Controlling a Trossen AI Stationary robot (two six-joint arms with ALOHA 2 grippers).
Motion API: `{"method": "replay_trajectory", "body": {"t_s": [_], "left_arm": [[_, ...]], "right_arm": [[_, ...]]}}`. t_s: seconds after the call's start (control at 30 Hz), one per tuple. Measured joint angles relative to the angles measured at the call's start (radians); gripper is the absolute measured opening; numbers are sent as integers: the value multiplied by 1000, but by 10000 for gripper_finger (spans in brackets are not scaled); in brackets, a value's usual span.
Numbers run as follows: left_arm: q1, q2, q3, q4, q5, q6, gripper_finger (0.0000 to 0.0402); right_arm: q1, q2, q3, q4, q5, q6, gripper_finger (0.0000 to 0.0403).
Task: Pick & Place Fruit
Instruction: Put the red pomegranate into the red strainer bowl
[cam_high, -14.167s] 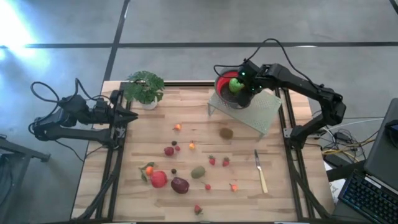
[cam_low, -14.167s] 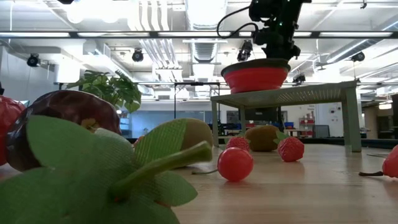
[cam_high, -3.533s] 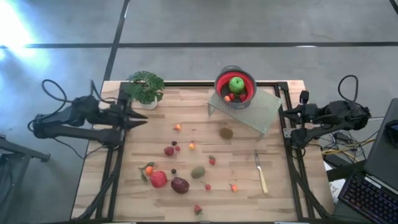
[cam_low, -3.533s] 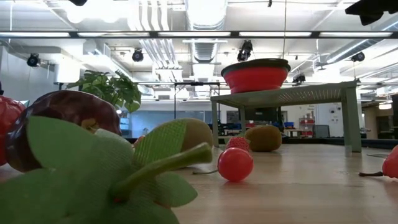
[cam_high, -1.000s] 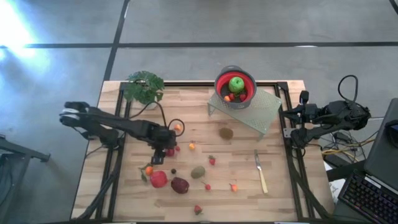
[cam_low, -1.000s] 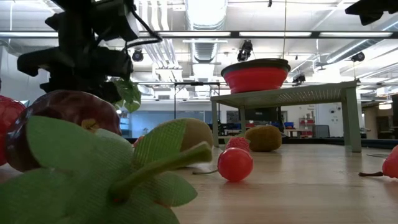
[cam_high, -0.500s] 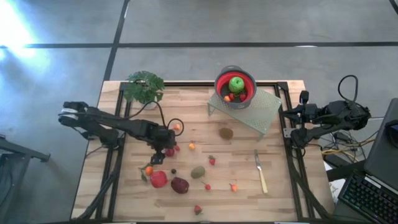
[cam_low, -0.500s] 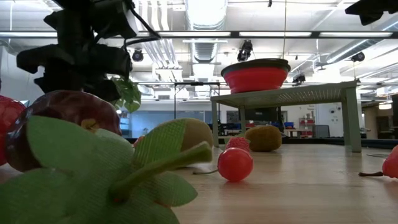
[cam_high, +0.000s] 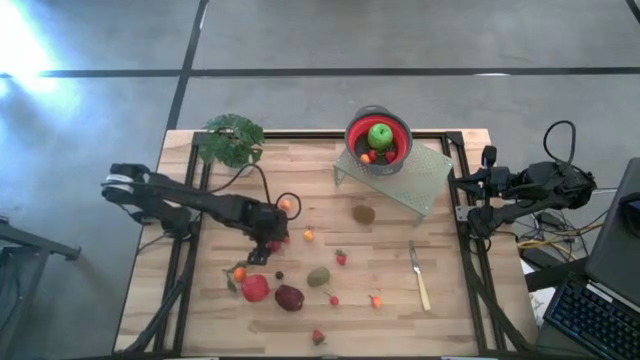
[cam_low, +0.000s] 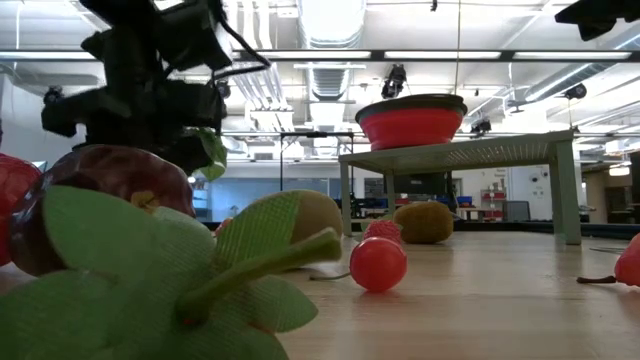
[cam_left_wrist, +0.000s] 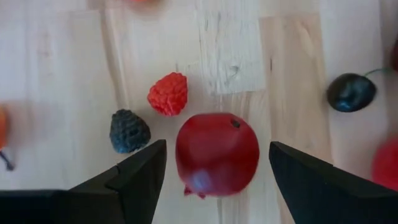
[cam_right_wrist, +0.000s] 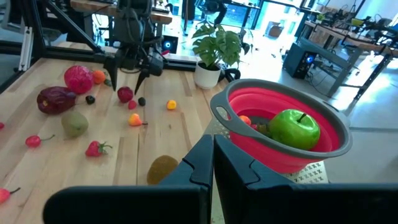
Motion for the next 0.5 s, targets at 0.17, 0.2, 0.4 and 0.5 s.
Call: {"method": "replay_trajectory", "body": {"t_s": [0.17,0.2,0.4,0.5], "left_arm": [[0,57,0,11,1,14,289],[0,66,0,11,1,14,289],[0,92,0,13,0,9,287],[0,92,0,14,-1,8,275]], "right_arm": [[0,0,0,0,0,0,8],[0,0,0,0,0,0,8],[0,0,0,0,0,0,8],[0,0,0,0,0,0,8]]}}
